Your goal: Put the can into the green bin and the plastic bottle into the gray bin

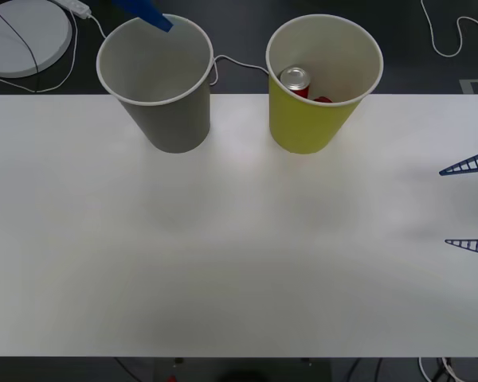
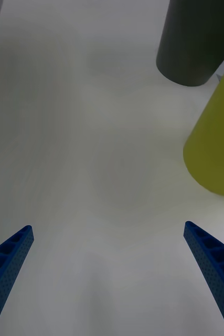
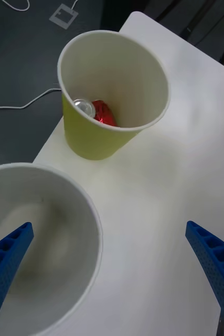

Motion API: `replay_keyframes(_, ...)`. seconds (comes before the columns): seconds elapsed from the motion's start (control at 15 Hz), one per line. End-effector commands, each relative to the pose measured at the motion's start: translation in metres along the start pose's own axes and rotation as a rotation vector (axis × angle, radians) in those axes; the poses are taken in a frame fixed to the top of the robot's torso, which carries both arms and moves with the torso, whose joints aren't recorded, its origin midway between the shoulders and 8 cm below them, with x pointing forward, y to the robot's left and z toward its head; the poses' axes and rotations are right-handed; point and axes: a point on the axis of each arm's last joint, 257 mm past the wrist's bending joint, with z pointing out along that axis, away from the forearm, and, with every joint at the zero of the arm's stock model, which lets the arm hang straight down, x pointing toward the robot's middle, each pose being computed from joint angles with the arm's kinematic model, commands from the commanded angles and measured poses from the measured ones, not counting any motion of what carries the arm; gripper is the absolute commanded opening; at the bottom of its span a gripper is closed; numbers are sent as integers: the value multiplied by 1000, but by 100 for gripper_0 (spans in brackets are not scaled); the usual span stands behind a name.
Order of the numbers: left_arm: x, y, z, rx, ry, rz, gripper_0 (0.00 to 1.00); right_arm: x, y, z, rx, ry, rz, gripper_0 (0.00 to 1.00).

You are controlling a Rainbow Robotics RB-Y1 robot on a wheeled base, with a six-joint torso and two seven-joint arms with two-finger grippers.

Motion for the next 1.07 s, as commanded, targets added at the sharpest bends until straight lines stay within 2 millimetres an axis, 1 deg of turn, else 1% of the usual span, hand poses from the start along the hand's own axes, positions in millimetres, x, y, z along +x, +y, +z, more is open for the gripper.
replay_keyframes(0.07, 37, 5, -25, -11, 12, 45, 100, 0, 0, 0, 0, 0, 0, 100)
replay_keyframes(0.33, 82, -2, -48, -34, 19, 92, 100, 0, 0, 0, 0, 0, 0, 100)
replay_keyframes(0.4, 95, -5, -53, -37, 10, 98, 100, 0, 0, 0, 0, 0, 0, 100)
replay_keyframes(0.47, 109, -10, -58, -44, 10, 139, 100, 0, 0, 0, 0, 0, 0, 100)
replay_keyframes(0.53, 124, -14, -60, -48, 18, 163, 100, 0, 0, 0, 0, 0, 0, 100)
replay_keyframes(0.67, 148, -26, -61, -49, 27, 223, 100, 0, 0, 0, 0, 0, 0, 100)
replay_keyframes(0.8, 163, -31, -63, -75, 12, 298, 100, 0, 0, 0, 0, 0, 0, 100)
replay_keyframes(0.93, 181, -38, -59, -73, 0, 357, 100, 0, 0, 0, 0, 0, 0, 100)
replay_keyframes(1.07, 199, -45, -50, -50, -5, 402, 100, 0, 0, 0, 0, 0, 0, 100)
